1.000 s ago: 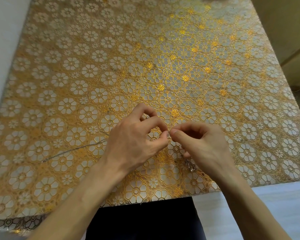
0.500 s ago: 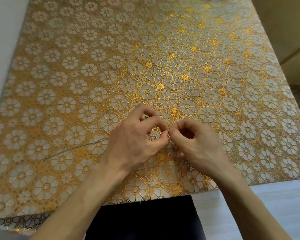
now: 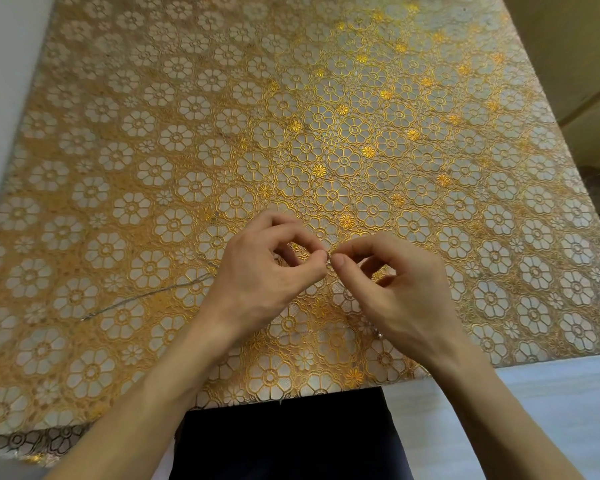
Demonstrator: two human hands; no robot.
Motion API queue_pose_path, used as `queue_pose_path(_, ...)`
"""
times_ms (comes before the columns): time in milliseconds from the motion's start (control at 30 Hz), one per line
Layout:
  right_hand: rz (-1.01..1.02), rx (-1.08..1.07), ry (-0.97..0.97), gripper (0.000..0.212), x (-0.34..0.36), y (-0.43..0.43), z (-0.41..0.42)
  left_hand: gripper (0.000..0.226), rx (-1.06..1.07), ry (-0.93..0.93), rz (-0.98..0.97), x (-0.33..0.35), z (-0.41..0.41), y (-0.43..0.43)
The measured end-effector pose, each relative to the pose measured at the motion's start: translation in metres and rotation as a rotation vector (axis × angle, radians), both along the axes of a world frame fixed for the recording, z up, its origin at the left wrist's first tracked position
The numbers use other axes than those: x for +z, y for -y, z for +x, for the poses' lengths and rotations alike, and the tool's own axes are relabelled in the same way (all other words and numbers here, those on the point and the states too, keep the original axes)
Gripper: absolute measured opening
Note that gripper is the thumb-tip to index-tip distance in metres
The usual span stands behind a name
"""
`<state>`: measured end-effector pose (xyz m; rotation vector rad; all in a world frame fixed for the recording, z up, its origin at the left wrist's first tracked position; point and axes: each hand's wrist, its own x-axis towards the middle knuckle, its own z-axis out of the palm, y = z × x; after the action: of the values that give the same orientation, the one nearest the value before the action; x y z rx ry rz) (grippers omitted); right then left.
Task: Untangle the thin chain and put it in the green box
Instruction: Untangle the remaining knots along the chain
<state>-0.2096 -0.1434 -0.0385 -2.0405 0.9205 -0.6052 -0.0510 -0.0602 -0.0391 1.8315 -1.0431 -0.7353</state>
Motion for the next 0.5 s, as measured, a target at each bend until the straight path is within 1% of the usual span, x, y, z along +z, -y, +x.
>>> queue_pose_path(300, -0.224, 0.082, -0.068, 0.011, -0.0061, 0.0035, 0.0024, 0.009, -0.049, 0.076, 0.028, -0.0009, 0.0004, 0.0000)
queue_pose_path(400, -0.258, 0.112, -0.089, 0.013, -0.0052, 0.0041, 0.0036, 0.009, -0.098, 0.117, 0.051, -0.0011, 0.0009, 0.0000)
queue_pose_path(500, -0.272, 0.094, -0.101, 0.014, -0.0039, 0.0039, 0.0041, 0.007, -0.099, 0.125, 0.061, -0.0009, 0.0010, 0.0012)
